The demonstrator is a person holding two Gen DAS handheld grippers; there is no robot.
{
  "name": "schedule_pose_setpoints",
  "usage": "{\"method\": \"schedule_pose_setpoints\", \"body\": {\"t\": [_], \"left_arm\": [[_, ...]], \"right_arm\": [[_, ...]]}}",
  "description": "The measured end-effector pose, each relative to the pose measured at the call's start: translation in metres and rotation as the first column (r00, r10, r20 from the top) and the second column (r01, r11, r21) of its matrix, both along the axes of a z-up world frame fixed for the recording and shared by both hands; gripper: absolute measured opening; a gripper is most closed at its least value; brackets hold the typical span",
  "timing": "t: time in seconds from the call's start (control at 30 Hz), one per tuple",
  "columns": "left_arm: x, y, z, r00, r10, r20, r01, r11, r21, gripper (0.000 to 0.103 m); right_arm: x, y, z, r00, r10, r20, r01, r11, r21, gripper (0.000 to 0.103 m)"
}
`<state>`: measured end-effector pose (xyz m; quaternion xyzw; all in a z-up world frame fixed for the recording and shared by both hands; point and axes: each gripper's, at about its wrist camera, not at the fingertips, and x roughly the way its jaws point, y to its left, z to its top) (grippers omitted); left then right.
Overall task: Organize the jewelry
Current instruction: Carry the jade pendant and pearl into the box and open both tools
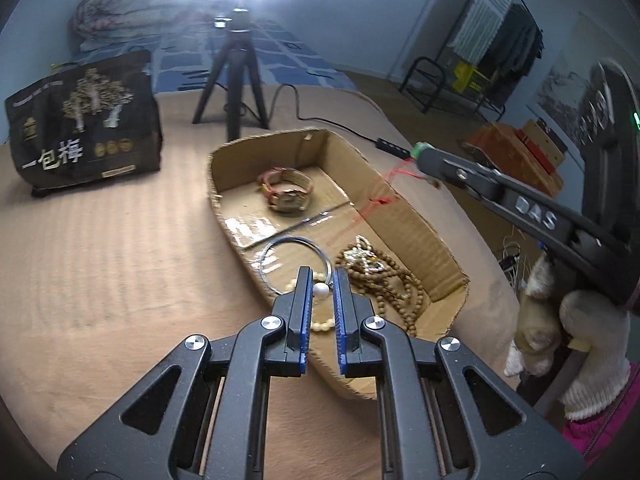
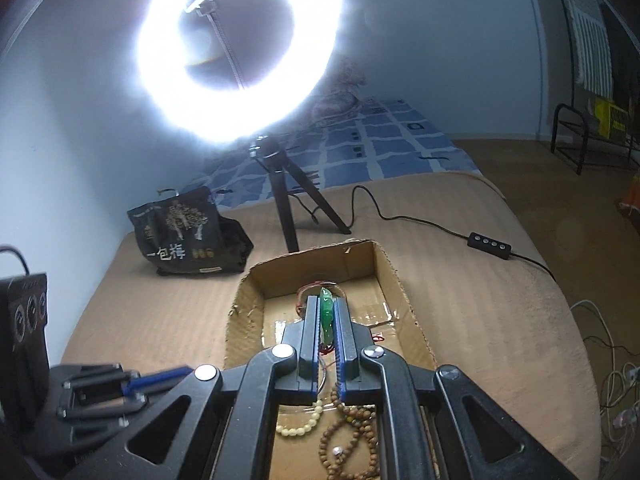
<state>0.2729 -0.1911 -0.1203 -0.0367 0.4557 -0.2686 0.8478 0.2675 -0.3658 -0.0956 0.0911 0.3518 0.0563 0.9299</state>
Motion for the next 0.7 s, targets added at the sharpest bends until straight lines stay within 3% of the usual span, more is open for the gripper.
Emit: {"method": "schedule_pose_setpoints", "body": {"t": [0.7], "left_arm": [[-0.014, -0.043, -0.007, 0.995, -0.042, 0.089, 0.031, 0.993, 0.115, 0.008]], "right_arm": [[0.022, -0.009, -0.025, 0.998, -0.013, -0.069, 0.013, 1.0, -0.009, 0.004]]}}
